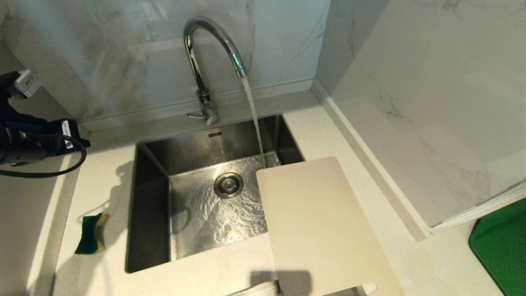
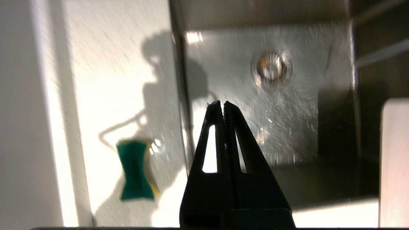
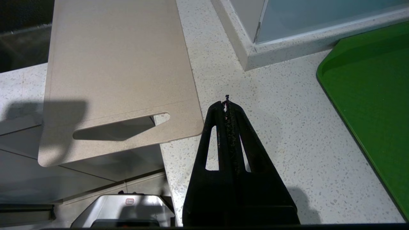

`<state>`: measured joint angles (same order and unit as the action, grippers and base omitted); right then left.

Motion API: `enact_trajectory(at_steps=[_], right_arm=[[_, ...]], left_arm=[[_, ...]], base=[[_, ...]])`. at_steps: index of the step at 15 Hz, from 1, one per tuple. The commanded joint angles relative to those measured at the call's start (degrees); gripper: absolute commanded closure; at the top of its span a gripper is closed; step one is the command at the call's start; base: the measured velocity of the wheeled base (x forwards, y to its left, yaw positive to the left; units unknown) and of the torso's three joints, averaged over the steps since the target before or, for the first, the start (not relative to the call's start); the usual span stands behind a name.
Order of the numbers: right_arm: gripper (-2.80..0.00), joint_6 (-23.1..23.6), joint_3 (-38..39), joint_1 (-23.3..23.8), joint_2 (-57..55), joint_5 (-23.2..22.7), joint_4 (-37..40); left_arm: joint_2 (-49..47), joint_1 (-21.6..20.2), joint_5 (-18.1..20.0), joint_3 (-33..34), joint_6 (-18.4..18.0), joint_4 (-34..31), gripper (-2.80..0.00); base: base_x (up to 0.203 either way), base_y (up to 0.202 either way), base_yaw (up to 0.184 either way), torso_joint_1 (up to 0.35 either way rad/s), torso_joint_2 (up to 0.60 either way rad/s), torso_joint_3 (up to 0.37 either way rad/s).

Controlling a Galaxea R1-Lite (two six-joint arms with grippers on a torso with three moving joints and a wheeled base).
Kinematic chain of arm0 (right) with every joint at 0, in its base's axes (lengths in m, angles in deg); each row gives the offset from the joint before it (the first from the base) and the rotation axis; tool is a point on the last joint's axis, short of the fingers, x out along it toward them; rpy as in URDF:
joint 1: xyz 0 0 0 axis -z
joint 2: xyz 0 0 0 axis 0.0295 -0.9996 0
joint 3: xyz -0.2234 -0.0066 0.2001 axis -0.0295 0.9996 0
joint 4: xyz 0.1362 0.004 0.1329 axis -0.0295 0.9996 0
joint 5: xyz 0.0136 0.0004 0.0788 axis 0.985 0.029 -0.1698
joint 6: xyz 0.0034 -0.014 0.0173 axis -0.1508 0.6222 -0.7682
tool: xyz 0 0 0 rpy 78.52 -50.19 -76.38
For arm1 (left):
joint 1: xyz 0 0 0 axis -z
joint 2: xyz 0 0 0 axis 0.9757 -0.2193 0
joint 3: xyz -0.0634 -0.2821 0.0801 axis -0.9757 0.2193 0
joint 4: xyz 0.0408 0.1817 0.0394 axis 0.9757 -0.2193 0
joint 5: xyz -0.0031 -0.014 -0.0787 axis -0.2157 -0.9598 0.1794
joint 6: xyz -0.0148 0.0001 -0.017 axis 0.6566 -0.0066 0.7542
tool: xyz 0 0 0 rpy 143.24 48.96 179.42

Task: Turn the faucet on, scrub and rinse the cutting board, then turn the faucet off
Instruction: Pick up the cleaning cloth

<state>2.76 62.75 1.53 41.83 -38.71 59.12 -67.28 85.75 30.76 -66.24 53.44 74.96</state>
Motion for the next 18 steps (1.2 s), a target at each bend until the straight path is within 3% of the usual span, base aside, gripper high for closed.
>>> enact_trajectory(at_steps=[1, 5, 8, 10, 11, 15, 18], right_arm=[[0.0, 0.0, 0.0, -0.02, 0.0, 0.01, 0.01], [0.0, 0.0, 0.0, -0.02, 0.0, 0.01, 0.01], [0.0, 0.17, 0.0, -0.02, 0.0, 0.01, 0.09], [0.0, 0.17, 0.0, -0.02, 0.0, 0.01, 0.09], [0.0, 0.17, 0.0, -0.02, 0.0, -0.01, 0.09], [0.0, 0.09, 0.0, -0.02, 0.0, 0.01, 0.09], [0.0, 0.15, 0.0, -0.02, 0.0, 0.01, 0.09]], left_arm=[[-1.13, -0.33, 1.22, 3.57, 0.22, -0.1, 0.0], [-6.36, -2.38, 1.67, 6.85, 0.52, 1.02, 0.0], [-9.04, -5.83, 8.4, 9.53, -0.25, 1.71, 0.0], [-10.64, -7.3, 8.72, 11.26, -0.59, 1.73, 0.0], [-10.77, -7.95, 8.7, 12.82, -0.8, 2.03, -2.8], [-9.11, -10.12, 8.89, 13.99, -2.04, 1.72, -2.8], [-9.5, -14.89, 9.13, 14.96, -7.73, 1.83, -2.8]], base=[[0.0, 0.0, 0.0, 0.0, 0.0, 0.0], [0.0, 0.0, 0.0, 0.0, 0.0, 0.0], [0.0, 0.0, 0.0, 0.0, 0.0, 0.0], [0.0, 0.0, 0.0, 0.0, 0.0, 0.0], [0.0, 0.0, 0.0, 0.0, 0.0, 0.0], [0.0, 0.0, 0.0, 0.0, 0.0, 0.0], [0.0, 0.0, 0.0, 0.0, 0.0, 0.0]])
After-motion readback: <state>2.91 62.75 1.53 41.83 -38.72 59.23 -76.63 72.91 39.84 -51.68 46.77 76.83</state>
